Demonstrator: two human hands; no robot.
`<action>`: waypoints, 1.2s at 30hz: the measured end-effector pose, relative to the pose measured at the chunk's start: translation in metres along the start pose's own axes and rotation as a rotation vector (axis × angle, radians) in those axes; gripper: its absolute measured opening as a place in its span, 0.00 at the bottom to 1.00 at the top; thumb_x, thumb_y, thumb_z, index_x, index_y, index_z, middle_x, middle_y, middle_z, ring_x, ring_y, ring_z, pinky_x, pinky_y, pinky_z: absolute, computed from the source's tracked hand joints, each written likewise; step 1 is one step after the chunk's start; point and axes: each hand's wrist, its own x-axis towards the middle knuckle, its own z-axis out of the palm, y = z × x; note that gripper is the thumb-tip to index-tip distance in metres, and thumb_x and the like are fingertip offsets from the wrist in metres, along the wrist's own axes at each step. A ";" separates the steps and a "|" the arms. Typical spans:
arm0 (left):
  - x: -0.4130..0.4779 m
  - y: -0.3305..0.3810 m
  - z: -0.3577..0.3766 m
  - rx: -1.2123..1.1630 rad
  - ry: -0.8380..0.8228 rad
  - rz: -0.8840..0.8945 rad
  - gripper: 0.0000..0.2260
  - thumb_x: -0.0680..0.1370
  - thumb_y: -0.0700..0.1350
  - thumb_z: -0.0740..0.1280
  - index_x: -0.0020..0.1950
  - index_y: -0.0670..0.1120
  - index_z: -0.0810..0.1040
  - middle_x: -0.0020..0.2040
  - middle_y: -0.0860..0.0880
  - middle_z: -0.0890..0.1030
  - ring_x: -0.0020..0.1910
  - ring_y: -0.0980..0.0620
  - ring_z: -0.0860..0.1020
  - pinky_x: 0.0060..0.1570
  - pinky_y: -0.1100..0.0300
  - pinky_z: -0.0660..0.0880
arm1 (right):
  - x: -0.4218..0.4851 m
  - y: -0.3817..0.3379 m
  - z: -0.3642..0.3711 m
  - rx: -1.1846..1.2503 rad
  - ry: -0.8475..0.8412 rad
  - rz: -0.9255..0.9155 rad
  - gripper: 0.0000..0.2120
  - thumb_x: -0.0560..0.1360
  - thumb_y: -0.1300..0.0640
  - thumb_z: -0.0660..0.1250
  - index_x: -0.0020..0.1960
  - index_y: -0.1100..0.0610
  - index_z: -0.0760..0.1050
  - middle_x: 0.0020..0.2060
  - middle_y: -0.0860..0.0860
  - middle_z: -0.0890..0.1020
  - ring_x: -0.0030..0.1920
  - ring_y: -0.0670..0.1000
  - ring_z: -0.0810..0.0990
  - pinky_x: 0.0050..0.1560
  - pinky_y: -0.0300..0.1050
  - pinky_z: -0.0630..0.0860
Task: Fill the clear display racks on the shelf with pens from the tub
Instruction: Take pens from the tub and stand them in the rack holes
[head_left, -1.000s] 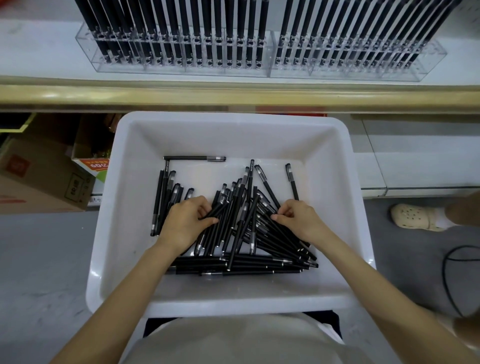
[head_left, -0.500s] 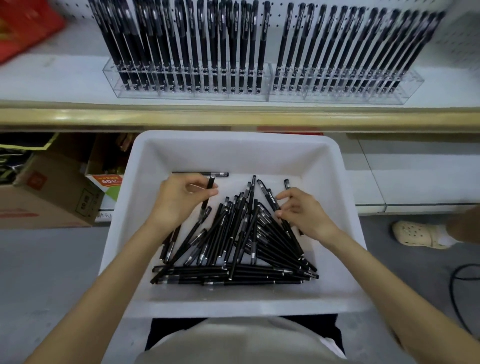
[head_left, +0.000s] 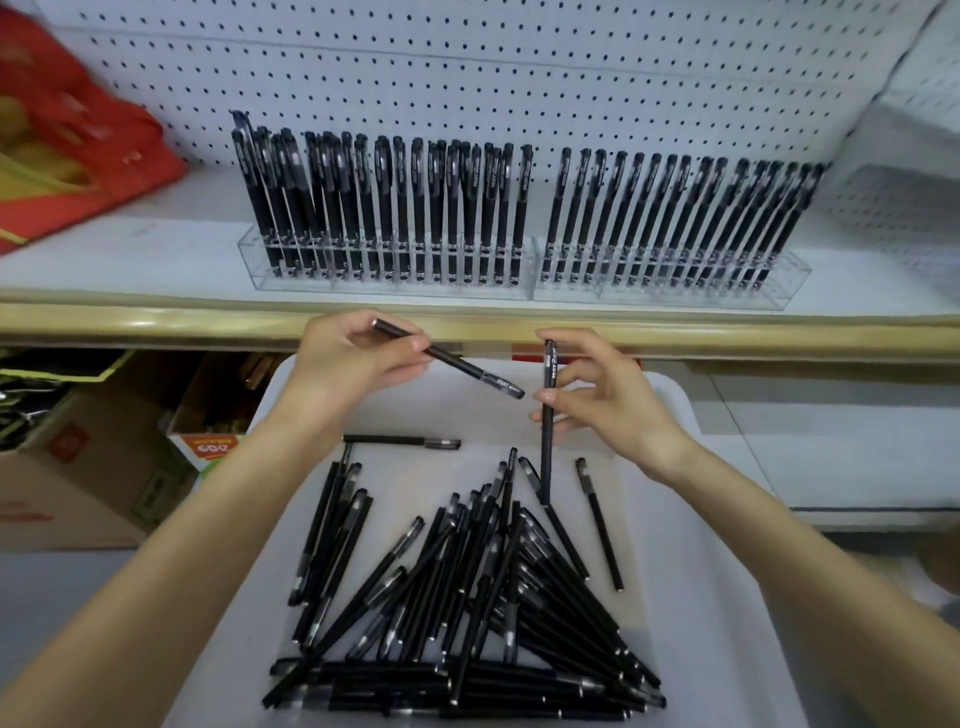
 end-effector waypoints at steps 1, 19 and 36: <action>0.002 0.001 -0.002 -0.066 0.014 -0.027 0.07 0.71 0.33 0.71 0.49 0.36 0.80 0.45 0.40 0.84 0.45 0.47 0.84 0.47 0.61 0.80 | 0.005 -0.005 -0.002 -0.006 0.027 -0.044 0.23 0.75 0.68 0.67 0.65 0.50 0.70 0.40 0.63 0.79 0.42 0.55 0.85 0.42 0.47 0.82; 0.028 -0.008 0.046 -0.795 -0.132 -0.576 0.11 0.68 0.39 0.72 0.50 0.41 0.82 0.44 0.46 0.85 0.37 0.54 0.84 0.32 0.60 0.80 | 0.093 -0.072 -0.080 -0.139 0.571 -0.430 0.21 0.70 0.60 0.75 0.58 0.52 0.71 0.41 0.54 0.81 0.40 0.51 0.84 0.45 0.41 0.81; 0.047 0.004 0.057 -0.147 -0.266 0.022 0.08 0.75 0.40 0.66 0.53 0.38 0.75 0.49 0.43 0.85 0.48 0.46 0.84 0.47 0.55 0.81 | 0.146 -0.062 -0.076 -0.463 0.529 -0.496 0.21 0.70 0.57 0.75 0.60 0.52 0.71 0.40 0.42 0.77 0.43 0.41 0.79 0.45 0.32 0.75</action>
